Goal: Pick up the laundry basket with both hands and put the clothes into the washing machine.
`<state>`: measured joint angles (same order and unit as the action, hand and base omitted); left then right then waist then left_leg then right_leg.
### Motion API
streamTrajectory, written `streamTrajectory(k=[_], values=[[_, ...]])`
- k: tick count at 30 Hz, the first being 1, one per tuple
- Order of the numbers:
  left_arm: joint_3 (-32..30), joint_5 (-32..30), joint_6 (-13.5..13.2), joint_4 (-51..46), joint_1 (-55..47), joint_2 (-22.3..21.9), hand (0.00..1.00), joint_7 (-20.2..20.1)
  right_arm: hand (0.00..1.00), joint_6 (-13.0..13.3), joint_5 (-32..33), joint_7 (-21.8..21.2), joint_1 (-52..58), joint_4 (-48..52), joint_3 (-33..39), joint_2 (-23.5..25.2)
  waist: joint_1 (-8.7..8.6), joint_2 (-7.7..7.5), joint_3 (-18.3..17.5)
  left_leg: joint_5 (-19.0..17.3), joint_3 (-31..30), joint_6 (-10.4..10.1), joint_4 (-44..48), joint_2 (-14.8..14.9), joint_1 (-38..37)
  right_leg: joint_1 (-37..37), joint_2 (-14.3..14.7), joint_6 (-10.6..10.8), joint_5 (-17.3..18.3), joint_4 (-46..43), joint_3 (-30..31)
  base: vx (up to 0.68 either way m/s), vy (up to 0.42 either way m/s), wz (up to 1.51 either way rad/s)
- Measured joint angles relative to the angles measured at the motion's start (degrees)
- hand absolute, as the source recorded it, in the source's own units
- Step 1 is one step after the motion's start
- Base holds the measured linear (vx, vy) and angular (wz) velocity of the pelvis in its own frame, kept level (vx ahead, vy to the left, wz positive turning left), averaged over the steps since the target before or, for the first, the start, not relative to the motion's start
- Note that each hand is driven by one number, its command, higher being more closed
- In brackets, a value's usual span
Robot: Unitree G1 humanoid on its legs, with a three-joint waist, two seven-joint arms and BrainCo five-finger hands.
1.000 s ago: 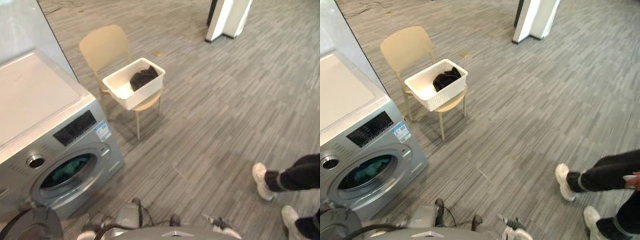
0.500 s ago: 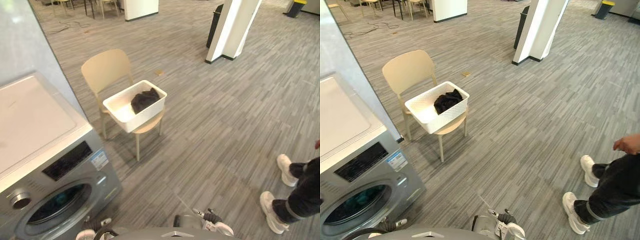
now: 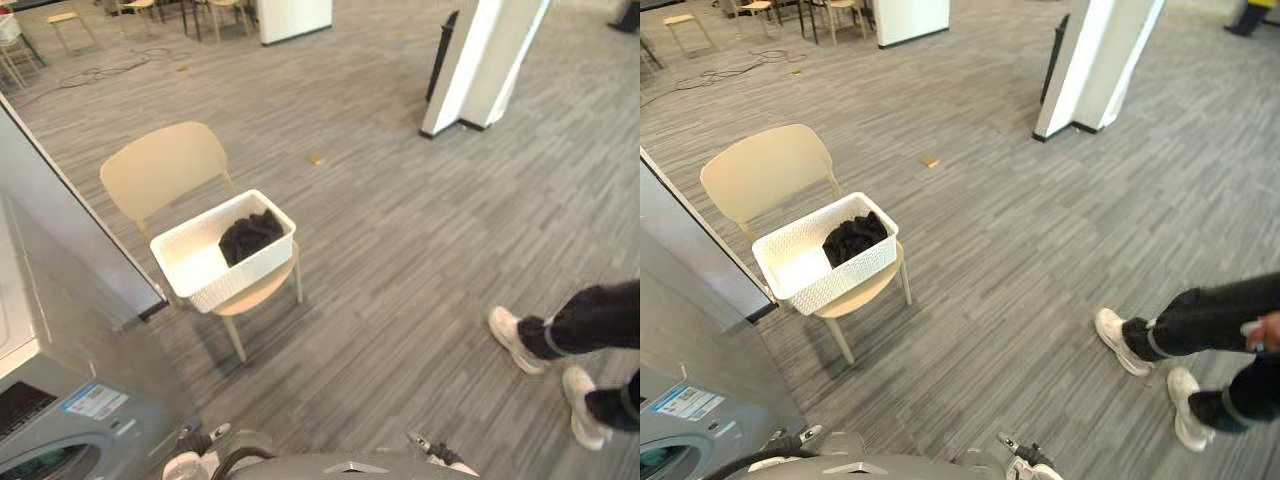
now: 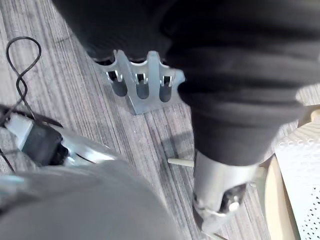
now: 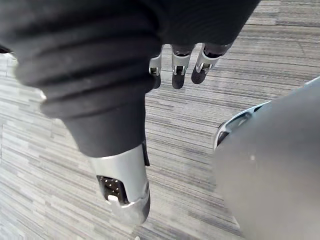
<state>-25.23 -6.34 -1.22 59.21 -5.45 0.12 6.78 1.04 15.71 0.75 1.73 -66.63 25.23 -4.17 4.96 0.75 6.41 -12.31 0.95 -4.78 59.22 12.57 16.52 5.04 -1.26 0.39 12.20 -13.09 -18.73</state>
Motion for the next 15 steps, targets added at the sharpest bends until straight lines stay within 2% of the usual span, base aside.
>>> streamTrajectory(k=[1,2,3,4,5,6,7,9,10,11,12,13,14,15], values=[[0.1,0.0,0.0,0.0,-0.1,0.2,0.0,0.0,0.0,0.0,0.0,0.3,-0.5,-0.1,0.9,0.2,0.16,-0.17,0.3,-0.8,1.4,0.3,-2.8,-0.7,1.0,1.2,0.0,0.2,-0.2,1.2,-0.3,0.25,-0.08,0.14],[0.5,0.0,0.1,0.4,-0.3,0.4,0.0,0.0,0.0,0.0,0.1,0.8,-1.2,-0.1,1.6,0.2,0.17,-0.57,0.6,-1.6,2.8,0.1,-9.9,-2.6,1.8,2.6,-0.4,0.5,-0.4,2.9,-0.7,0.31,0.005,0.05],[1.3,0.0,0.1,0.6,-0.7,0.6,0.0,0.0,0.0,0.1,0.4,0.9,-2.3,-0.1,2.1,0.1,0.23,-0.76,0.8,-0.5,4.9,0.5,-24.4,-5.1,1.0,3.9,-0.8,0.8,-0.5,4.7,-0.8,0.38,0.066,0.01],[1.8,0.0,0.2,1.0,-1.2,0.8,0.0,0.0,0.0,0.4,0.4,1.0,-3.2,0.1,2.1,0.1,0.31,-0.63,1.2,5.0,7.9,2.5,-36.0,-6.1,0.6,5.3,-0.8,1.0,-0.5,6.8,-1.0,0.4,0.101,-0.14],[2.0,0.0,0.2,1.7,-1.4,1.1,0.0,0.0,0.0,0.4,0.5,1.0,-3.3,0.1,2.1,0.1,0.99,-1.07,1.2,9.2,9.3,3.4,-38.7,-6.2,-0.6,6.1,-1.0,1.1,-0.6,7.8,-0.7,0.39,0.109,-0.03],[2.0,-0.1,0.5,2.7,-1.9,2.2,0.0,0.0,0.0,0.5,1.1,1.0,-3.4,0.5,1.6,1.7,1.27,-2.59,0.9,10.5,12.2,4.3,-42.4,-8.5,-1.9,7.0,-2.6,1.9,-1.6,10.1,-0.6,0.4,0.091,0.09],[2.6,-0.1,0.6,2.7,-1.5,2.5,0.0,0.0,0.0,0.4,1.7,1.0,-3.9,0.3,1.0,1.7,1.01,-3.36,0.9,10.1,11.8,5.1,-42.1,-8.9,-1.6,7.1,-2.8,2.0,-2.2,10.3,-0.8,0.4,0.097,0.28],[3.4,0.0,0.7,3.5,-1.0,3.3,0.0,0.0,0.0,0.4,2.2,1.0,-4.0,0.3,-0.6,1.7,1.15,-3.33,1.2,9.3,10.6,7.0,-41.2,-10.0,-2.2,6.9,-3.7,2.8,-3.9,8.4,-0.5,0.33,0.139,0.37],[3.3,0.0,0.7,3.9,-1.0,3.3,0.0,0.0,0.0,0.4,2.2,1.0,-4.0,0.4,-1.2,1.6,1.06,-3.29,1.2,8.3,10.1,7.8,-42.0,-11.1,-4.1,6.2,-5.0,3.0,-3.7,2.8,-0.1,0.41,0.224,0.42],[3.5,0.0,0.7,4.3,-1.1,3.2,0.0,0.0,0.0,0.5,2.4,0.9,-3.8,0.4,-2.1,1.5,1.42,-3.13,1.1,7.5,9.8,8.0,-43.9,-11.7,-7.4,3.2,-6.8,3.6,-3.5,-8.1,1.4,0.39,0.214,0.31],[3.9,0.0,0.7,4.4,-1.3,3.2,0.0,0.0,0.0,0.5,2.4,0.9,-3.9,0.4,-2.8,1.6,1.49,-3.25,1.1,7.0,9.6,8.0,-45.1,-12.1,-9.0,0.8,-7.8,5.2,-4.3,-14.8,2.3,0.32,0.163,0.31],[5.3,0.1,0.7,4.4,-1.6,3.9,0.0,0.0,0.0,0.6,2.4,0.6,-3.8,0.4,-4.1,1.8,1.02,-3.54,1.0,6.4,8.3,8.2,-46.0,-13.3,-11.6,-3.5,-10.3,9.3,-7.6,-27.3,4.5,0.32,0.12,0.67],[6.4,0.2,0.7,4.3,-1.3,4.5,0.0,-0.1,0.0,0.6,2.4,0.5,-3.1,0.4,-5.0,2.1,-0.04,-3.62,1.1,5.9,6.1,8.5,-46.3,-14.4,-13.6,-7.3,-11.4,10.4,-8.6,-37.4,6.5,0.33,0.104,0.89],[6.8,0.6,0.7,4.2,-1.0,4.6,0.0,-0.1,0.0,0.5,2.4,0.3,-2.7,0.5,-5.3,2.2,-0.42,-3.82,1.0,5.8,4.8,8.5,-46.6,-14.9,-14.7,-8.5,-11.7,10.4,-8.5,-41.3,7.0,0.32,0.047,1.0]])
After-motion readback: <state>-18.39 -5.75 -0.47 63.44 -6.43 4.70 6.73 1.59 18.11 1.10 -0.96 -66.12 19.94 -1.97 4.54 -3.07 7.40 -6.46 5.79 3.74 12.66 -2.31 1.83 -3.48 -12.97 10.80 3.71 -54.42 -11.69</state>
